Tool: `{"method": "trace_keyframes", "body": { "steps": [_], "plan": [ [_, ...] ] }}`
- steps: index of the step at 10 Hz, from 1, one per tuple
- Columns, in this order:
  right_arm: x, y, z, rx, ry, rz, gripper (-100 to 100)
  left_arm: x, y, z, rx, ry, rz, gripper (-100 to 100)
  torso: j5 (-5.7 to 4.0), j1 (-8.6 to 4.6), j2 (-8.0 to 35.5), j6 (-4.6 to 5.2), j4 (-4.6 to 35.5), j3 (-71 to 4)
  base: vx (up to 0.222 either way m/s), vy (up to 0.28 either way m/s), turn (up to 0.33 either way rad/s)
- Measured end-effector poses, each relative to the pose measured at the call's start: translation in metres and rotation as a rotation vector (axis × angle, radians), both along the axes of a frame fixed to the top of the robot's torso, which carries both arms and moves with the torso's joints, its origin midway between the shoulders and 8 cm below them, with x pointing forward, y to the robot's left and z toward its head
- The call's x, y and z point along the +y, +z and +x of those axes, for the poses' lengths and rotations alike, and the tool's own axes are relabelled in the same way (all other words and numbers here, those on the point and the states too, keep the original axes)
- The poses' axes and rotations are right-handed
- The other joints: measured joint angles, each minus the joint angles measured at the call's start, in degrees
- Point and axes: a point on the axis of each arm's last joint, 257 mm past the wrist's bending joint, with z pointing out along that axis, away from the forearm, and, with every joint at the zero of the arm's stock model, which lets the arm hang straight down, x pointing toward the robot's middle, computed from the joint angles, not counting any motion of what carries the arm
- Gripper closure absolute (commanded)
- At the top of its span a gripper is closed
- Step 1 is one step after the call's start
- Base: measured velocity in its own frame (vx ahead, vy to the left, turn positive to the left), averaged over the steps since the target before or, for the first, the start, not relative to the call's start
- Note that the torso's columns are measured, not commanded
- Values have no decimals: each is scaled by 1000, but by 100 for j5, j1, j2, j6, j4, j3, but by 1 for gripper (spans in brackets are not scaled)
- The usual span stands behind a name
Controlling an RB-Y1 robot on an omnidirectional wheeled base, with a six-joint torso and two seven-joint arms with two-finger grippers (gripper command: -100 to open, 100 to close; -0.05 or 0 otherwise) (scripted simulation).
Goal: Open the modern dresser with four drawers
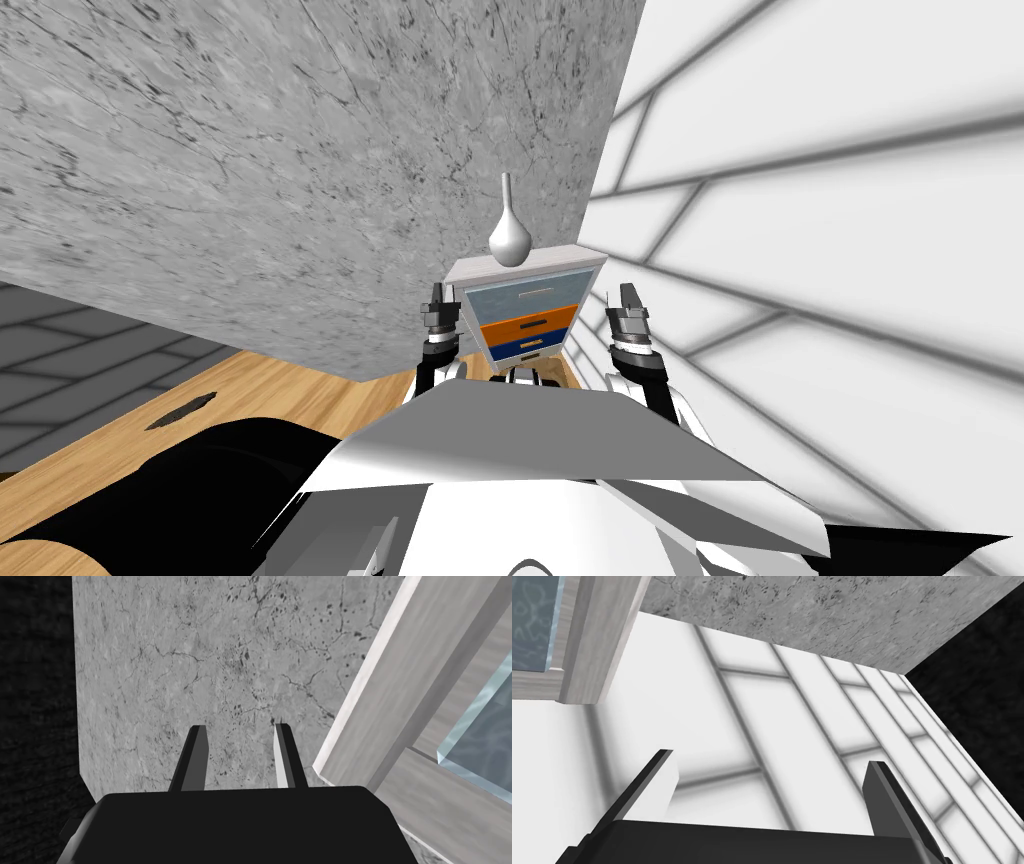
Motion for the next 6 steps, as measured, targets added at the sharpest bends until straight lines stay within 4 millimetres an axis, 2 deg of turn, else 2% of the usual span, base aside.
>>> {"method": "trace_keyframes", "body": {
  "steps": [6],
  "plan": [
    [19, -17, 19, 39, -106, -378, -100, 0, 0, 0, 0, 0, 0, 0, -1, -4, 3, 0, 6, -7, -21, 58, -32]
  ]
}}
